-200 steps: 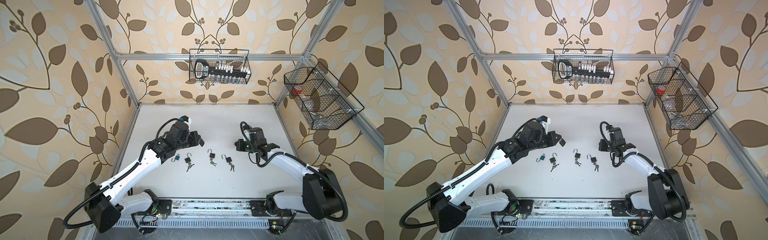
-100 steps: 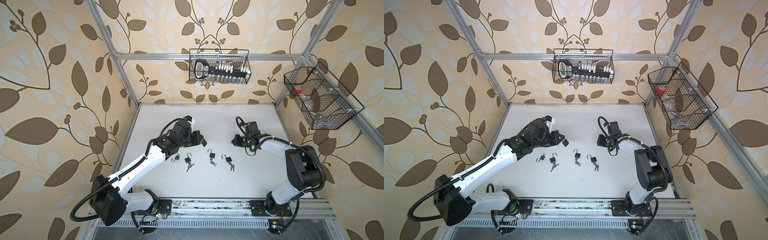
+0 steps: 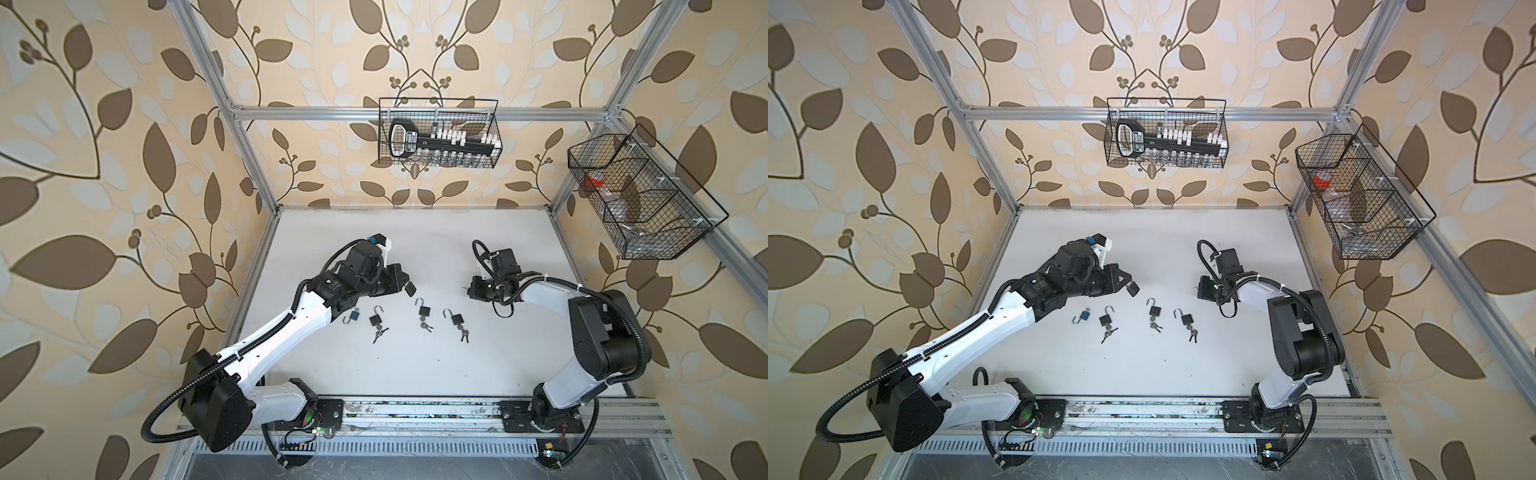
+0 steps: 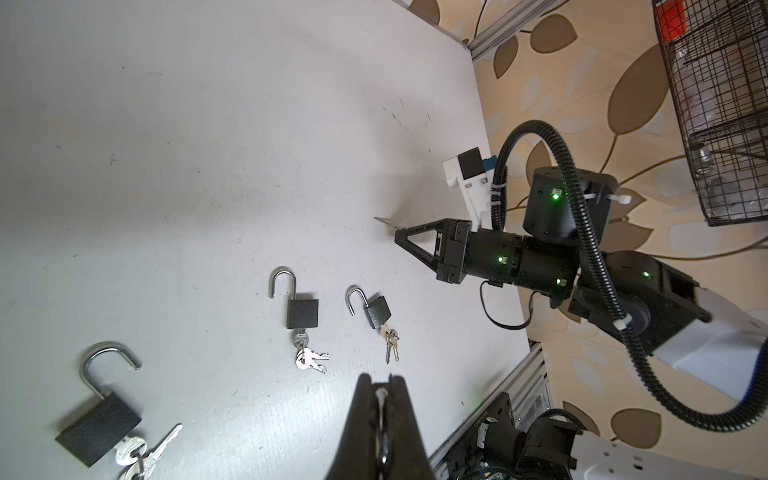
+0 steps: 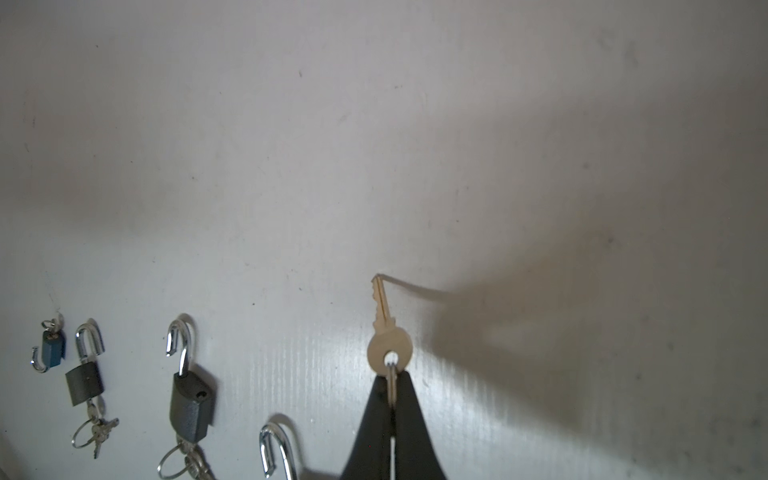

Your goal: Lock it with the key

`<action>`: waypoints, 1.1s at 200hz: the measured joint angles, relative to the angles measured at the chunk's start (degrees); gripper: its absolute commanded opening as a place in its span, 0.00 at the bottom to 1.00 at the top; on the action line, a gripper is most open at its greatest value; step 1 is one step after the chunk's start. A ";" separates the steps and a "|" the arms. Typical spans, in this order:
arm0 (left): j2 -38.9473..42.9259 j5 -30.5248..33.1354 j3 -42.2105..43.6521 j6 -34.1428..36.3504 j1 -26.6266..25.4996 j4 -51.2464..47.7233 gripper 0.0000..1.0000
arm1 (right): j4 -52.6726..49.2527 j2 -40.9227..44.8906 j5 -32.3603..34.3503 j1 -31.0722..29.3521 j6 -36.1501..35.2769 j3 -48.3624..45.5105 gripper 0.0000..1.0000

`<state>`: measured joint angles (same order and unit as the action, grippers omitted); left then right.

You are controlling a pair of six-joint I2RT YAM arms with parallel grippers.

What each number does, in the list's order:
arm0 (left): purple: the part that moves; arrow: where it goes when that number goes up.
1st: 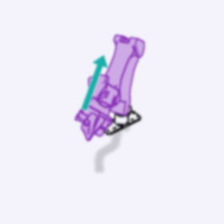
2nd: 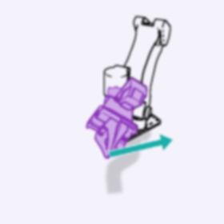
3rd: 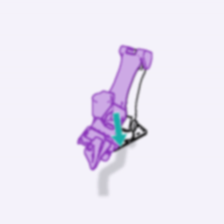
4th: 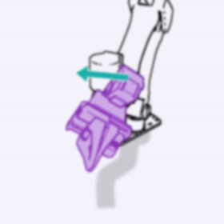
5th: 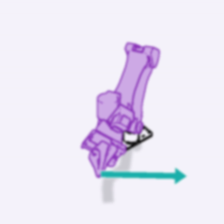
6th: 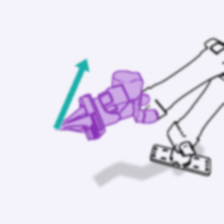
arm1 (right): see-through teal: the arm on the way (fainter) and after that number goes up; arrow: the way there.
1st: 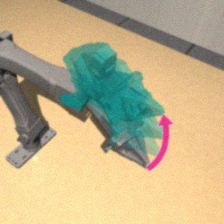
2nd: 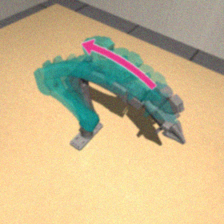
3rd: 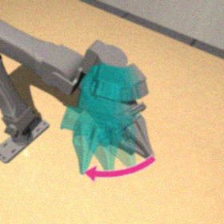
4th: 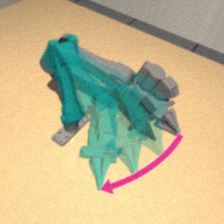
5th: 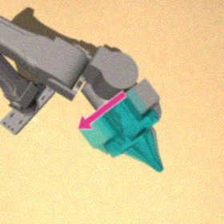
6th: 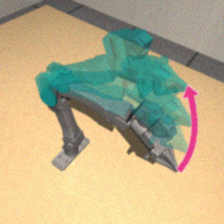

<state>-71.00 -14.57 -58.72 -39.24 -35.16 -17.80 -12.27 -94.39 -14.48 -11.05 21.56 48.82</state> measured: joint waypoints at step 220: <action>5.27 -11.19 3.85 -2.25 7.50 5.40 0.00 | -4.50 29.18 13.92 -16.35 -6.21 -1.36 0.55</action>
<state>-65.73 -25.76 -54.87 -41.50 -27.66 -12.40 -16.78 -65.21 -0.56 -27.40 15.35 47.46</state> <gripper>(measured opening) 0.052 0.484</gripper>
